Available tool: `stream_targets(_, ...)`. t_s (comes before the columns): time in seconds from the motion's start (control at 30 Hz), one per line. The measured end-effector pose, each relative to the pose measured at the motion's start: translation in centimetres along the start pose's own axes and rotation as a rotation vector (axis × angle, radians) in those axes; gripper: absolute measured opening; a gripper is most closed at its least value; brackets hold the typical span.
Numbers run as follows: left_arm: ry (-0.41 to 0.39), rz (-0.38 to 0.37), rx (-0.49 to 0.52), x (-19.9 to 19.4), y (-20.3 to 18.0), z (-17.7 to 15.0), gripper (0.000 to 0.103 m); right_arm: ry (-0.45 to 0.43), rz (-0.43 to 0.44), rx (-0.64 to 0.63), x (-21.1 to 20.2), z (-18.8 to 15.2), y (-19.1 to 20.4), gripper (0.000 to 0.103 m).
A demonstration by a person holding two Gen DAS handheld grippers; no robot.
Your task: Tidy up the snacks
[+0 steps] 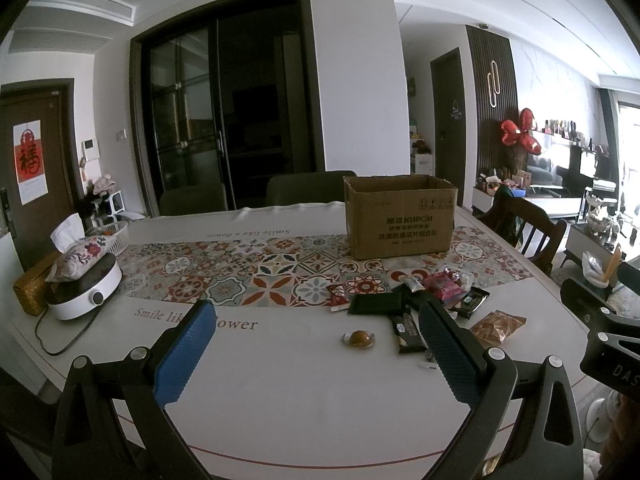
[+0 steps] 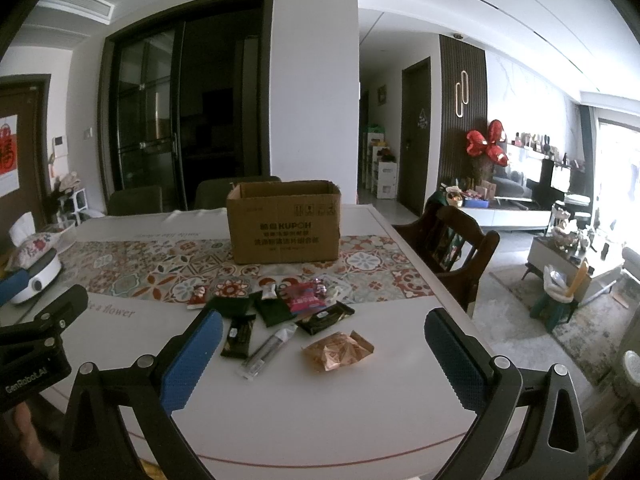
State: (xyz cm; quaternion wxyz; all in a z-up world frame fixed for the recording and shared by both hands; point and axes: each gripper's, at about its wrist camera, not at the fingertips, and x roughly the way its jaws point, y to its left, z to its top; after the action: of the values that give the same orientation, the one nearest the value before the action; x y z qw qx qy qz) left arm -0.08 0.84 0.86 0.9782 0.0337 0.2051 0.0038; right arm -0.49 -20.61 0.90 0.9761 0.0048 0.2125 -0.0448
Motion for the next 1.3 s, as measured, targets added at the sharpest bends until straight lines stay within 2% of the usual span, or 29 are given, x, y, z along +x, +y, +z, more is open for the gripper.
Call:
stream_targets(0.43, 0.0, 0.001, 0.002, 0.0, 0.0, 0.0, 0.103, -0.003, -0.001, -0.001, 0.0, -0.4, 0.1, 0.102)
stream_targets(0.47, -0.001, 0.001, 0.002, 0.0, -0.1, 0.0, 0.103, -0.004, -0.001, -0.003, -0.4, 0.8, -0.2, 0.102)
stream_targets(0.73, 0.007, -0.023, 0.007, 0.3, 0.4, 0.1, 0.103, 0.003, 0.0, 0.001, 0.0, 0.7, -0.4, 0.102)
stream_targets(1.03, 0.06, -0.097, 0.084, 3.0, -2.4, 0.4, 0.103, 0.039, 0.011, 0.023, 1.9, 0.5, -1.8, 0.102)
stream_targets(1.2, 0.074, -0.184, 0.157, 4.8, -5.0, 0.7, 0.103, 0.083, 0.023, 0.006, 4.3, 0.2, -2.5, 0.102)
stream_targets(1.3, 0.109, -0.241, 0.194, 6.5, -6.4, 0.8, 0.099, 0.133, 0.034, 0.012, 6.5, -0.1, -3.3, 0.102)
